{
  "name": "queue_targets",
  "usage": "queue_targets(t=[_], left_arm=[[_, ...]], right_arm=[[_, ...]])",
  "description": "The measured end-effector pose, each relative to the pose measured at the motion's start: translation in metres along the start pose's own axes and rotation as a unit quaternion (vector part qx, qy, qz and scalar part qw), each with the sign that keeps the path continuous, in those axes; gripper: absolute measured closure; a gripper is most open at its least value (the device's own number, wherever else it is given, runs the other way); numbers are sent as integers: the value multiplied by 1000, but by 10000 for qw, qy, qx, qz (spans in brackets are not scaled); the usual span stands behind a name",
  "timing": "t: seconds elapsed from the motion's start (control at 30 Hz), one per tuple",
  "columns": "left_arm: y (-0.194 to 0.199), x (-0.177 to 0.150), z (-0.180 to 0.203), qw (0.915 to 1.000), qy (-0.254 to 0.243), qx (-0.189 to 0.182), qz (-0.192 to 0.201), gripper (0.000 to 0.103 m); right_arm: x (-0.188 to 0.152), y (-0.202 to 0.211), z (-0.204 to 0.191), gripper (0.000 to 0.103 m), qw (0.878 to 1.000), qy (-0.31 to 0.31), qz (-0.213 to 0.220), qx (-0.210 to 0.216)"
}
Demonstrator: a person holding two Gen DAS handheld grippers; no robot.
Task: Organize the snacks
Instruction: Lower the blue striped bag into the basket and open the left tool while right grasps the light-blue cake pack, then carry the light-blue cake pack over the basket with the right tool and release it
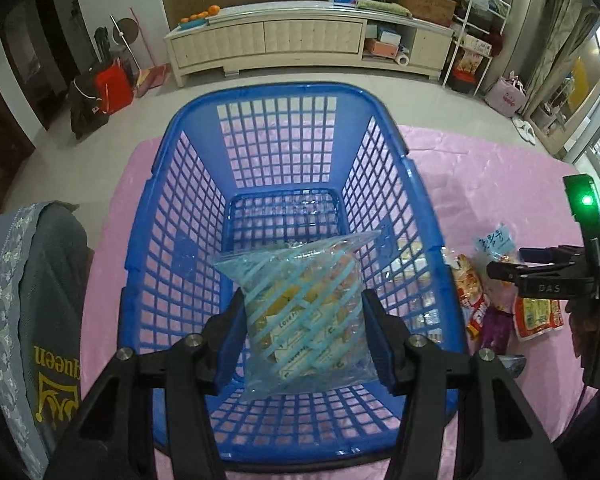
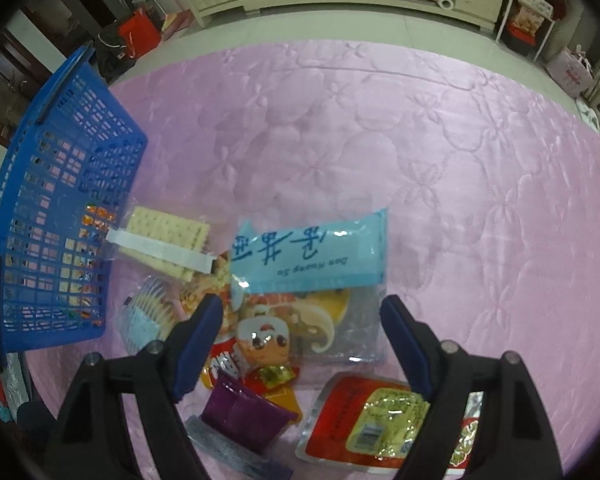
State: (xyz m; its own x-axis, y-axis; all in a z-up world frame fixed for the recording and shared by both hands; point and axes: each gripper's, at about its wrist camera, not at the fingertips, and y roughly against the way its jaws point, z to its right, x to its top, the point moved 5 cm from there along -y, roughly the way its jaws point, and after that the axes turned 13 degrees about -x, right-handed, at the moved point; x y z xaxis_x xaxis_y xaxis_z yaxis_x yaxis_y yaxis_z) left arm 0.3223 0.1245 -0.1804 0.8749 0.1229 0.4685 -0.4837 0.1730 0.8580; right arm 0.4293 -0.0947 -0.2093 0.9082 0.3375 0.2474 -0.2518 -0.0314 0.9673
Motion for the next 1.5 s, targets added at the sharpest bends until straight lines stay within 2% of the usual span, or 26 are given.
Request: queue_targets(t=[0.1, 0.2, 0.3, 0.43, 0.53, 0.6, 0.67, 0.9, 1.13, 1.5], left_arm=[[-6, -2, 0, 9999, 25, -57, -115, 50], [-11, -2, 3, 9998, -85, -33, -188, 50], [-19, -3, 2, 9993, -195, 5, -312, 49], [-27, -4, 1, 9987, -173, -121, -466, 49], [-31, -5, 3, 9986, -287, 24, -451, 46], [-29, -3, 2, 9985, -327, 162, -415, 40], [-27, -2, 2, 9987, -303, 159, -391, 40], [6, -1, 4, 9995, -201, 228, -105, 38], [63, -11, 22, 9979, -559, 203, 238, 36], [127, -28, 20, 9945, -760, 120, 704, 34]], right_arm=[[3, -3, -3, 19, 10000, 62, 26, -37], [4, -4, -6, 26, 9996, 192, 111, -155], [3, -2, -8, 31, 9995, 205, 200, -113], [0, 1, -7, 32, 9994, 161, 308, -69], [-2, 8, -4, 32, 9992, 11, 385, 54], [-4, 17, -2, 32, 9990, -87, 420, 155], [-6, 28, -3, 32, 9984, -124, 485, 247], [-9, 75, -7, 32, 9965, -122, 753, 357], [-25, 127, -14, 32, 9937, -157, 1015, 455], [-33, 189, -72, 32, 9892, 167, 1370, 491]])
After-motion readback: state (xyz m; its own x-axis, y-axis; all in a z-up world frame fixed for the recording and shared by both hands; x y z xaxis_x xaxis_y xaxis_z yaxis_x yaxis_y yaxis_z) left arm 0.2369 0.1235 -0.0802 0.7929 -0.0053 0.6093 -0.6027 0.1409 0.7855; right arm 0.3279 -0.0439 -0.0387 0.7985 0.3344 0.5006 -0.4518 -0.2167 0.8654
